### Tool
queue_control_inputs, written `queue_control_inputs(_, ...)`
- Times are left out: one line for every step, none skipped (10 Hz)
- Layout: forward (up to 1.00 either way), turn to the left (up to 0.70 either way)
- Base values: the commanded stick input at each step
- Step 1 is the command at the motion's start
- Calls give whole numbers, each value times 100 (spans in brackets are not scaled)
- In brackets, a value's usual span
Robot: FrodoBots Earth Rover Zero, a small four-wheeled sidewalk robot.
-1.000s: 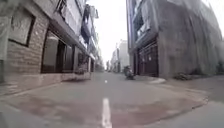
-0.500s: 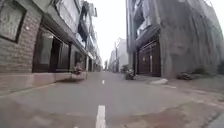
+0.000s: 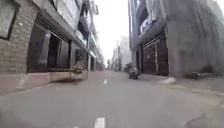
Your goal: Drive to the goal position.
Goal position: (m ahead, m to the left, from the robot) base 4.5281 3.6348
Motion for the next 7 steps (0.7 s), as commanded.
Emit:
queue_control_inputs(100,0)
queue_control_inputs(100,0)
queue_control_inputs(100,0)
queue_control_inputs(100,0)
queue_control_inputs(100,0)
queue_control_inputs(100,0)
queue_control_inputs(100,0)
